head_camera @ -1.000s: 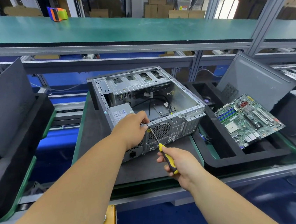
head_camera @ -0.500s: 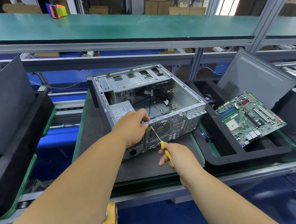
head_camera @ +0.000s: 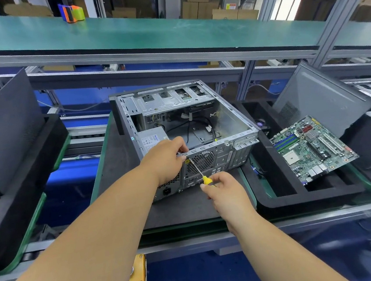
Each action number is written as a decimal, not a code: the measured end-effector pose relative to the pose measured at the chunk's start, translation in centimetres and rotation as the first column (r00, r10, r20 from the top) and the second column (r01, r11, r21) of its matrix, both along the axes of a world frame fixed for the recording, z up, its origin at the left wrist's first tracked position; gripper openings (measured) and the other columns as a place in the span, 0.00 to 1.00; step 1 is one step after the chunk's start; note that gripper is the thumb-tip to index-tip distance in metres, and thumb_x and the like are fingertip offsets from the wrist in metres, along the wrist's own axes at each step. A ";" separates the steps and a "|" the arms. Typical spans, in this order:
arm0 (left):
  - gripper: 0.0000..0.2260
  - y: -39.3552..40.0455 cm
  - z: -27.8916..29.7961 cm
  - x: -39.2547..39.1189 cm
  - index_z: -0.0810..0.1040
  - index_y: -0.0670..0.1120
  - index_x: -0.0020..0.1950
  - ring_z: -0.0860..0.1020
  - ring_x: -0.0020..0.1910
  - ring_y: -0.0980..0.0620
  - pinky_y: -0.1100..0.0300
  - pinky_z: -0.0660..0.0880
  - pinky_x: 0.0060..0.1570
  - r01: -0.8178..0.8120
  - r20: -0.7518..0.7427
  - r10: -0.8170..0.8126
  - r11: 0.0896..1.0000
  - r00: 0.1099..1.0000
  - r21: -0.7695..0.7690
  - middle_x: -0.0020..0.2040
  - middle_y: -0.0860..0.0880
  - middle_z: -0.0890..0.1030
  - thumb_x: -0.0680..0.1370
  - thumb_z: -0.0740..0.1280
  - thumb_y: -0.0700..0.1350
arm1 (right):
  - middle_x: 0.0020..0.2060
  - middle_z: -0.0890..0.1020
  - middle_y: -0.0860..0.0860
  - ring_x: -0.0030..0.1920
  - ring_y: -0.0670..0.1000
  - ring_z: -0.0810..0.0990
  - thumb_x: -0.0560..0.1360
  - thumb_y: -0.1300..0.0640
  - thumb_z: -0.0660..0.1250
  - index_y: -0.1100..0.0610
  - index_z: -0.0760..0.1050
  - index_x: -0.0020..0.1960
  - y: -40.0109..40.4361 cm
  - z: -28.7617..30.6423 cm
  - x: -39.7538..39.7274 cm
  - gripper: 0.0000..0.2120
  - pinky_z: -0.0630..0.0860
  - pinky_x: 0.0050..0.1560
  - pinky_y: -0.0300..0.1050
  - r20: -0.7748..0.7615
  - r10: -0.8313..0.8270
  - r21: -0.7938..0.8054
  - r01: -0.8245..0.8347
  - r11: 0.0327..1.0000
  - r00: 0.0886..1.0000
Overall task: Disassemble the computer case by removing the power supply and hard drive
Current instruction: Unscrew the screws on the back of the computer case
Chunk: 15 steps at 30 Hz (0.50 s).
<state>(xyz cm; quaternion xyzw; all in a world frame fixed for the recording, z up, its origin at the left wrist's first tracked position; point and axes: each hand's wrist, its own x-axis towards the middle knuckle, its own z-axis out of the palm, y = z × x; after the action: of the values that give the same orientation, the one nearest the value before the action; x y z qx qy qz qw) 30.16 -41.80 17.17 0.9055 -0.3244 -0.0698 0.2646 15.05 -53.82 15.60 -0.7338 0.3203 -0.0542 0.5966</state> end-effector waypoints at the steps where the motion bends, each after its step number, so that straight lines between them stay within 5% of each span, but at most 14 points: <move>1: 0.06 0.0 0.0 0.0 0.72 0.54 0.58 0.73 0.53 0.50 0.55 0.70 0.51 -0.002 -0.002 0.002 1.000 1.000 -0.001 0.56 0.50 0.73 0.81 0.62 0.48 | 0.35 0.77 0.51 0.27 0.46 0.68 0.77 0.51 0.68 0.54 0.76 0.48 0.1 0.1 0.0 0.06 0.66 0.32 0.44 -0.027 0.012 0.018 -0.011 1.000 1.000; 5: 0.05 0.0 -0.1 0.0 0.72 0.55 0.57 0.73 0.52 0.50 0.56 0.69 0.50 -0.011 -0.001 0.011 1.000 1.000 -0.002 0.56 0.50 0.73 0.81 0.62 0.48 | 0.27 0.79 0.50 0.22 0.46 0.66 0.83 0.51 0.58 0.59 0.79 0.46 0.3 0.7 0.6 0.15 0.64 0.26 0.39 -0.148 0.008 0.268 0.032 0.963 0.989; 15: 0.05 0.0 -0.1 0.1 0.72 0.55 0.57 0.73 0.53 0.50 0.56 0.69 0.49 -0.006 0.002 0.006 1.000 1.000 0.002 0.57 0.50 0.74 0.81 0.62 0.48 | 0.33 0.74 0.51 0.28 0.46 0.67 0.77 0.58 0.69 0.57 0.74 0.49 0.3 0.8 0.1 0.05 0.65 0.26 0.37 -0.024 0.004 0.122 -0.001 0.993 1.000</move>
<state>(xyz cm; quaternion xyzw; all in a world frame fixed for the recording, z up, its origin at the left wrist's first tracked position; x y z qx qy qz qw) 30.25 -41.84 17.05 0.9068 -0.3220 -0.0685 0.2634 15.12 -53.54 16.38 -0.6971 0.3292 -0.0251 0.6364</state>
